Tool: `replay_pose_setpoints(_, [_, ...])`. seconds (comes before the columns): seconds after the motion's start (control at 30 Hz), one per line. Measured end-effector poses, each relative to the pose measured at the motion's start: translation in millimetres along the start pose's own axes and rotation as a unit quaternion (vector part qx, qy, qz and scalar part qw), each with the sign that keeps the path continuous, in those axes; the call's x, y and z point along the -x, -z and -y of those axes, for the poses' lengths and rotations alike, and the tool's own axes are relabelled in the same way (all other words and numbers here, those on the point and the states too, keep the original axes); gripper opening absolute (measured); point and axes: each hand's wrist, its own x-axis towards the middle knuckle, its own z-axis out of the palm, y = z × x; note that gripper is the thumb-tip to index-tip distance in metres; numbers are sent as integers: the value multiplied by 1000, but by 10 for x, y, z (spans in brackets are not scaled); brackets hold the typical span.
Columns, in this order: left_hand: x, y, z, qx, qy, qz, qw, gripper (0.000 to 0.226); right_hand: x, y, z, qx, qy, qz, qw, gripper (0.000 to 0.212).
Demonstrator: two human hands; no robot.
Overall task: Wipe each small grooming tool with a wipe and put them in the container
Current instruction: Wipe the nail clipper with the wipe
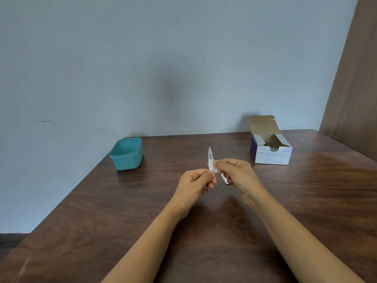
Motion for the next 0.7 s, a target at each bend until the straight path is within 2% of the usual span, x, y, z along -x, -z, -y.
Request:
replay_pose_setpoints(0.23, [5,-1,18,-11,7,-17,1000,31,12,45,26,64,30,29,997,11])
replay_pose_setpoints(0.37, [19,-42,26,-12,12,-15,1000,34,7,12,-23,3,9,16,1000,12])
replay_pose_setpoints(0.53, [24,-69,53,-71,4,-15,997,28,-27,-8,-74,-54,-18,-15,998,11])
replay_pose_setpoints(0.7, [-6,0,73,-145,-24,-47,988,30,6,-14,-50,29,21,26,999,8])
